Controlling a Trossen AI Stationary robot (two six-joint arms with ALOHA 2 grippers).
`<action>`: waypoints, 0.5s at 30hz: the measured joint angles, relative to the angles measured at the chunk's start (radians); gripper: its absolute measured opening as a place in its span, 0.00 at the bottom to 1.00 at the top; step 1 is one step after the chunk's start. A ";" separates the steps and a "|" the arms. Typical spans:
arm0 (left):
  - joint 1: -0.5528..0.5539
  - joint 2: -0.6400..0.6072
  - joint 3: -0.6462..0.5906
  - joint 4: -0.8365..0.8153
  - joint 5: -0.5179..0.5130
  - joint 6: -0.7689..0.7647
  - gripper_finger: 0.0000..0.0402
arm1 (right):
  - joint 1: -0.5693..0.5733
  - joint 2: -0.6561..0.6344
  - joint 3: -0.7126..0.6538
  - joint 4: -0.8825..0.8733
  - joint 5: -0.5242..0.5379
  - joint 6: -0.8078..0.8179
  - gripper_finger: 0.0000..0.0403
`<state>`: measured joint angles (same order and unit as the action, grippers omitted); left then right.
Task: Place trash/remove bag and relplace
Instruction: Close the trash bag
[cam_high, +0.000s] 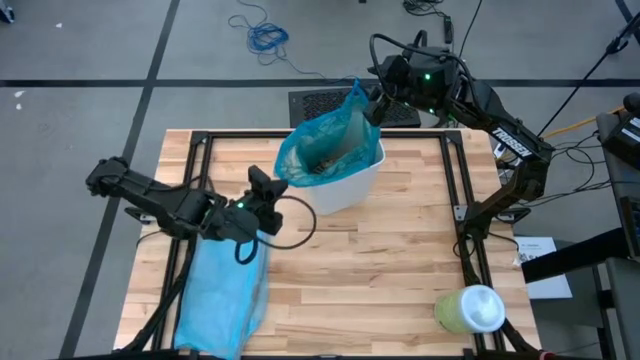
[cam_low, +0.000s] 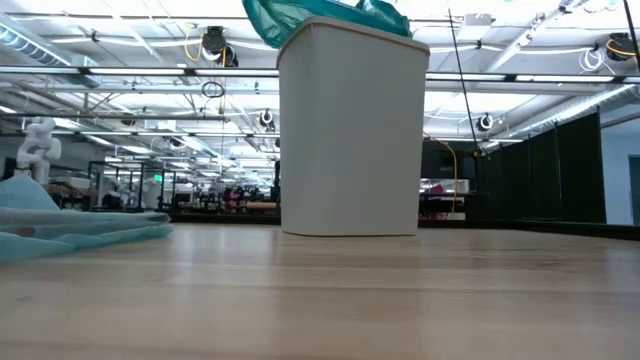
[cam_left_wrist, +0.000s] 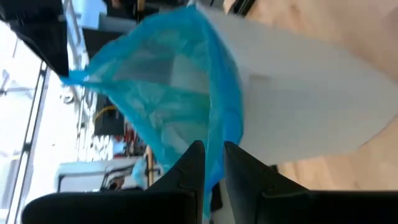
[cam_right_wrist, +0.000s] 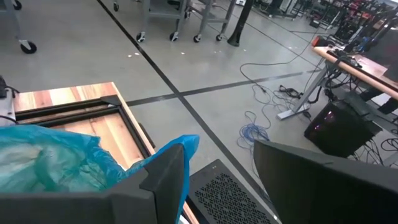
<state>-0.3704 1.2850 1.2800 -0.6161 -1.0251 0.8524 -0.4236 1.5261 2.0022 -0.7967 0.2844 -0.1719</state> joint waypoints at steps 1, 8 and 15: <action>0.009 0.003 0.000 -0.001 -0.009 0.000 0.14 | 0.000 0.000 0.000 0.000 0.000 0.000 0.46; 0.036 0.005 0.000 -0.024 0.000 -0.007 0.14 | 0.000 0.000 0.000 -0.001 -0.002 0.000 0.46; 0.035 0.003 0.000 -0.018 -0.075 0.000 0.14 | 0.000 0.000 0.000 -0.014 -0.003 0.003 0.40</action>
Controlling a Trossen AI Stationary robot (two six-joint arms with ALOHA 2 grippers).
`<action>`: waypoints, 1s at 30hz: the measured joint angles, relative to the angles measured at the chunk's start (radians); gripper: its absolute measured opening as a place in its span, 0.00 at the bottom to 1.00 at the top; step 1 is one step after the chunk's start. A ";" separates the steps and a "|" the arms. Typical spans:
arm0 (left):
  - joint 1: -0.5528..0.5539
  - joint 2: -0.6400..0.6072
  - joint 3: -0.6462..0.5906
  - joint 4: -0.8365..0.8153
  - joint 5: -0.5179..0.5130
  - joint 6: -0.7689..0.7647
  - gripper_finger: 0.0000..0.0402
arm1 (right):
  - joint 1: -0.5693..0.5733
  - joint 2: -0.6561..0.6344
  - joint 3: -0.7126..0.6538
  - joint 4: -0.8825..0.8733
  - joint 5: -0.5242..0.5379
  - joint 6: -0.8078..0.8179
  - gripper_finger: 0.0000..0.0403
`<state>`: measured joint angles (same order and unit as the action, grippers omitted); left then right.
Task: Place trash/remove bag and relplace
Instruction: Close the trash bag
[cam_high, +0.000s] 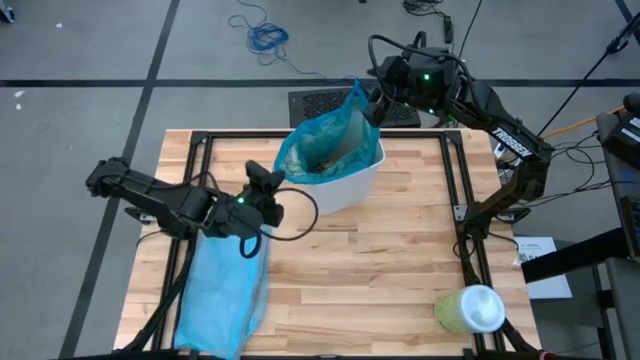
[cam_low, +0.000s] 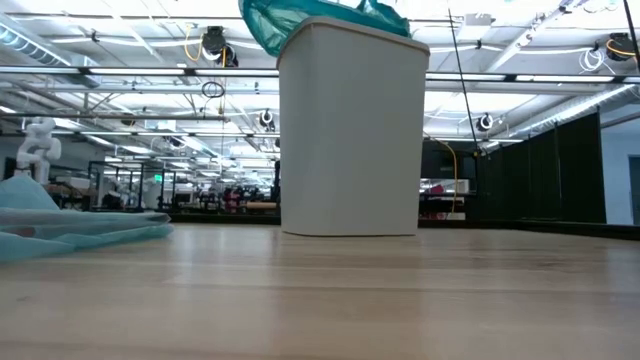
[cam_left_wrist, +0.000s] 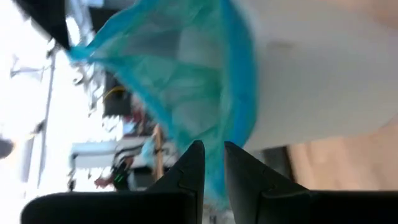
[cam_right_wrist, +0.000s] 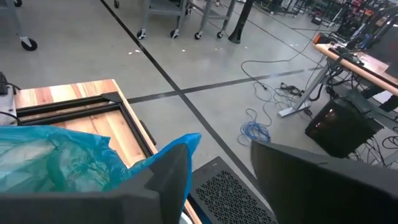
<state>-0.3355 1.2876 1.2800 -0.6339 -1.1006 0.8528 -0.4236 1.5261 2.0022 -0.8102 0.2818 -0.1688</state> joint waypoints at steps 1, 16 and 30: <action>0.001 -0.004 0.000 0.011 -0.036 0.001 0.14 | 0.000 0.000 0.000 -0.001 0.000 0.000 0.37; 0.176 -0.207 0.001 0.344 0.307 -0.052 0.14 | 0.112 0.001 0.000 0.116 -0.024 -0.150 0.00; 0.460 -0.133 0.063 0.507 0.927 -0.429 0.14 | 0.257 0.006 0.000 0.241 -0.054 -0.210 0.00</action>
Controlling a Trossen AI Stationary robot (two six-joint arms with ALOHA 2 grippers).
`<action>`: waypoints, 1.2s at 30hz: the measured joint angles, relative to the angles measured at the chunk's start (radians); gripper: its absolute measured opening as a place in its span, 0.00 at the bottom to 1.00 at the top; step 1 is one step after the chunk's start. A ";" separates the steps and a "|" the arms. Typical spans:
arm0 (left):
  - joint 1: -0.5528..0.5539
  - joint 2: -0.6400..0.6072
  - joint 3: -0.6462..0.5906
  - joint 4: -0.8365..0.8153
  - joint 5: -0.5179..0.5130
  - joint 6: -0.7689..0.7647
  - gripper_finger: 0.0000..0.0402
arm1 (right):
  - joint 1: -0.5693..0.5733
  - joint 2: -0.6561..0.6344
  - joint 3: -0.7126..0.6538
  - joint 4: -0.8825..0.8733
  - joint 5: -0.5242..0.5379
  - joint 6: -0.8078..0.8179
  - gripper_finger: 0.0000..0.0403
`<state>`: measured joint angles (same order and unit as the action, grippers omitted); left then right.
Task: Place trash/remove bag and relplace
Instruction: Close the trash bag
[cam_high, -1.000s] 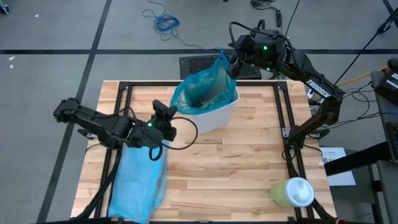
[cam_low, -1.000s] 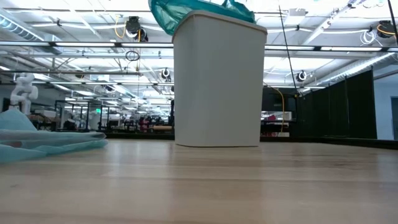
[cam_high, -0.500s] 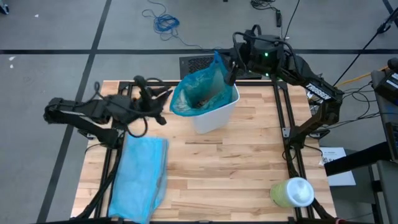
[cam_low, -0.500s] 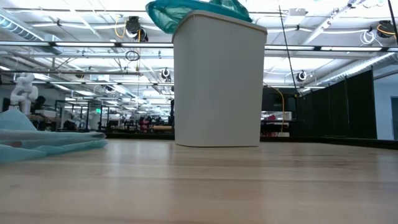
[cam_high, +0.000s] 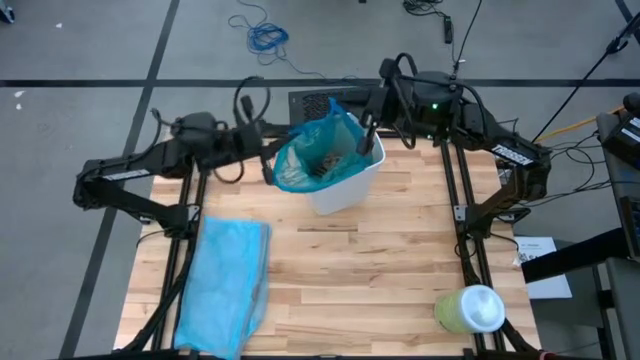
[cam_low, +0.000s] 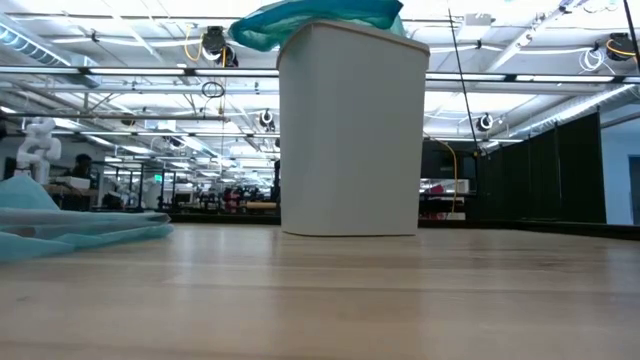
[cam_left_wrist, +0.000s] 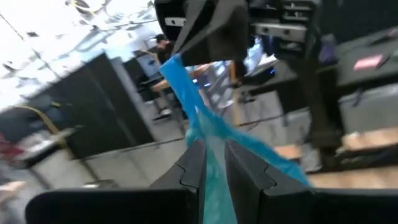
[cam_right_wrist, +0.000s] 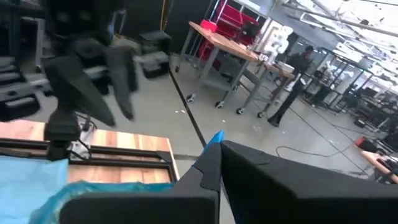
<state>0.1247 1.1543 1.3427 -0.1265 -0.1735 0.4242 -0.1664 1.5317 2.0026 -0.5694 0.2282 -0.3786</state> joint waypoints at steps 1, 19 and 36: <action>0.015 0.018 0.013 0.005 0.031 -0.022 0.14 | 0.006 0.001 0.000 -0.001 0.000 0.000 0.00; 0.128 0.226 0.114 0.168 0.216 -0.157 0.33 | 0.033 0.007 0.000 -0.003 -0.028 0.065 0.00; 0.130 0.270 0.116 0.334 0.281 -0.184 0.32 | 0.038 0.014 0.000 0.006 -0.052 0.079 0.00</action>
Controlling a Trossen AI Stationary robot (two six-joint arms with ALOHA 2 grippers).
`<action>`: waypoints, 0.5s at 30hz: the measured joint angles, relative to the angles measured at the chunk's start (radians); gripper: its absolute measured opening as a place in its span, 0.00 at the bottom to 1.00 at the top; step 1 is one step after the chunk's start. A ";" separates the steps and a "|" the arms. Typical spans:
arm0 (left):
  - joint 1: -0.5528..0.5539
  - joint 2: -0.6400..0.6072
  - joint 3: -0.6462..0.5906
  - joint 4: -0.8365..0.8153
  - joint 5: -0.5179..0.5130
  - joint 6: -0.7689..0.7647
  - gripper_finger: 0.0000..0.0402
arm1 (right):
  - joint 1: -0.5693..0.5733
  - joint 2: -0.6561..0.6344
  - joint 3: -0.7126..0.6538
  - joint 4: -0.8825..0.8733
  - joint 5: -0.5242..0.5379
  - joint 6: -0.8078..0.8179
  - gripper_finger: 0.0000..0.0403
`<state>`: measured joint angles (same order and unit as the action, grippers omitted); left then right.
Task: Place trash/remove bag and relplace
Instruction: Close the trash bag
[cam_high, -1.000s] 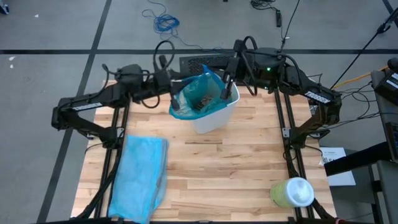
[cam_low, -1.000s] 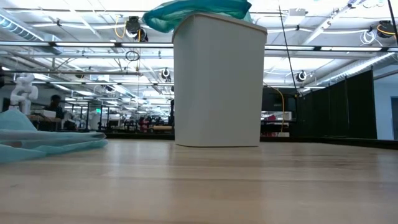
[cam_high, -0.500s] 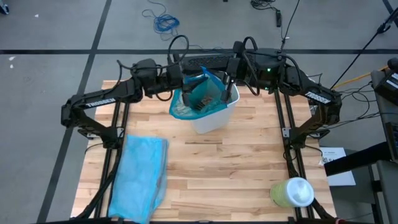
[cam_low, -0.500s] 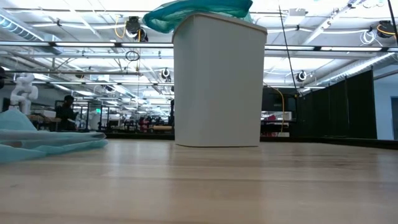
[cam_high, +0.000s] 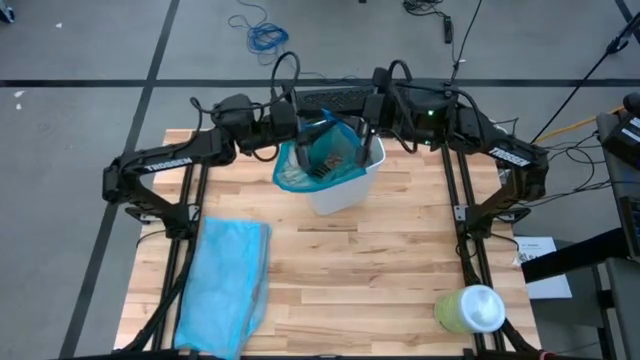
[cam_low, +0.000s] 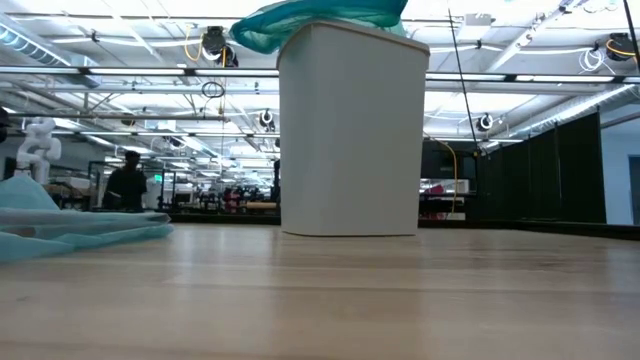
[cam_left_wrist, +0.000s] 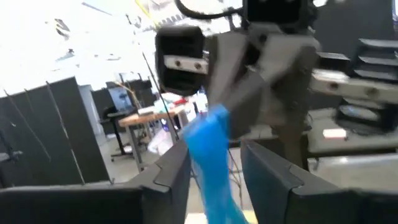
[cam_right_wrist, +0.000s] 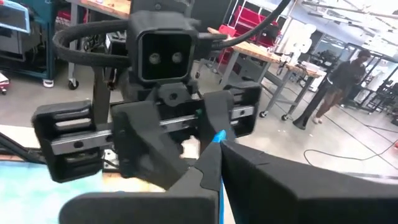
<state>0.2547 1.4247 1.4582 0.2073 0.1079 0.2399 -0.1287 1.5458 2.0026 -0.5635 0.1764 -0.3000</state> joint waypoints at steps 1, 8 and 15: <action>0.001 0.002 0.000 0.003 -0.001 -0.001 0.30 | 0.000 0.003 0.000 -0.002 0.000 0.000 0.00; 0.006 0.003 0.000 0.003 -0.003 0.001 0.02 | 0.000 0.010 0.000 -0.005 0.003 -0.004 0.00; 0.008 -0.003 0.000 -0.016 -0.004 0.001 0.00 | -0.006 -0.009 0.008 0.024 0.016 -0.027 0.02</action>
<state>0.2625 1.4216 1.4586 0.1912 0.1037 0.2413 -0.1343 1.5367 2.0109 -0.5395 0.1927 -0.3272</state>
